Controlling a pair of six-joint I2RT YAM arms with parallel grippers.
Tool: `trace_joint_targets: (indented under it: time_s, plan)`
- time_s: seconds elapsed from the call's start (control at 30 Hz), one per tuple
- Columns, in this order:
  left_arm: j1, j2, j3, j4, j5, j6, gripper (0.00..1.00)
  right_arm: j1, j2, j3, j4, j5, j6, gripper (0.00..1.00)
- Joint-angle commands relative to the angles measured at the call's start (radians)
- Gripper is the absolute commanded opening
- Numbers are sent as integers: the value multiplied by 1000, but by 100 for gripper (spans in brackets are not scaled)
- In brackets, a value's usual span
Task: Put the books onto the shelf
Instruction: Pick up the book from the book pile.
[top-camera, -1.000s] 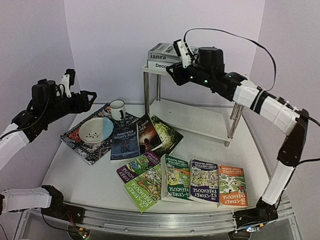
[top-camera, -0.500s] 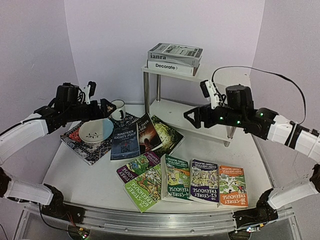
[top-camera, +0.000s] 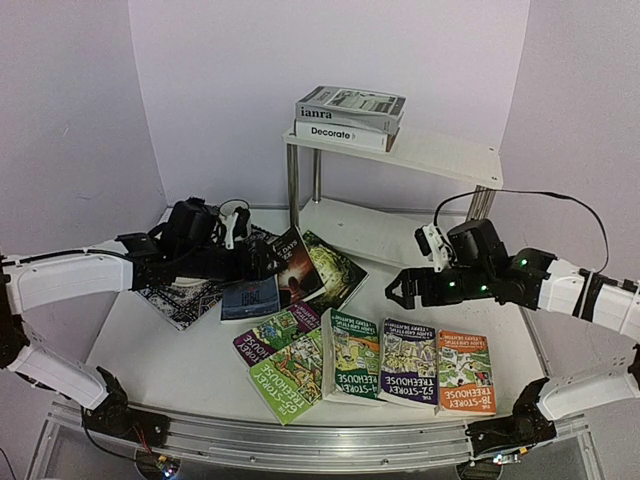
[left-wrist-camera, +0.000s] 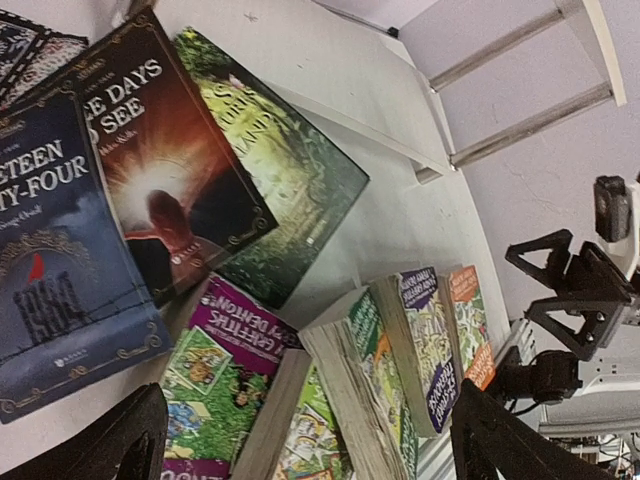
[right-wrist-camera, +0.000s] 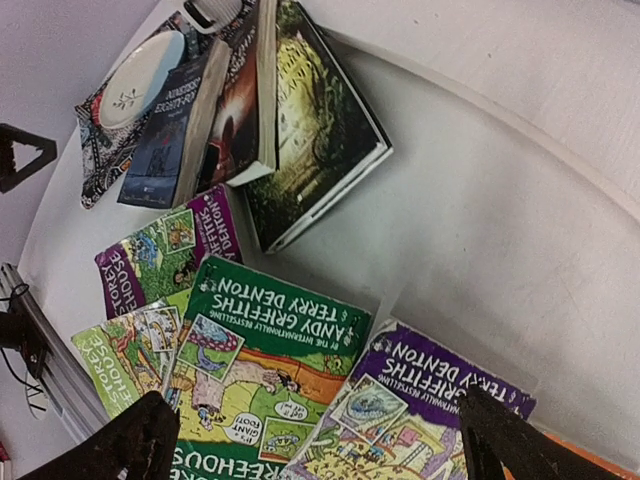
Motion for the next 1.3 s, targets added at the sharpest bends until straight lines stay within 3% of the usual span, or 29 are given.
trace_joint_targets:
  time_s: [0.0,0.23,0.73,0.97,1.27]
  plan:
    - [-119,9,-8,60,-55,-138,100,-2,0,-13,-109,10,65,98]
    - [-307,45,-19,64,-126,-277,100,-2,-70,-121,-116,44,49,98]
    - [-556,103,-83,183,-281,-422,100,-2,-237,-269,-116,68,115,98]
    - [-596,152,-103,183,-263,-601,100,-2,-278,-302,-98,59,148,98]
    - [-603,256,-68,183,-242,-607,100,-2,-303,-321,-85,60,175,98]
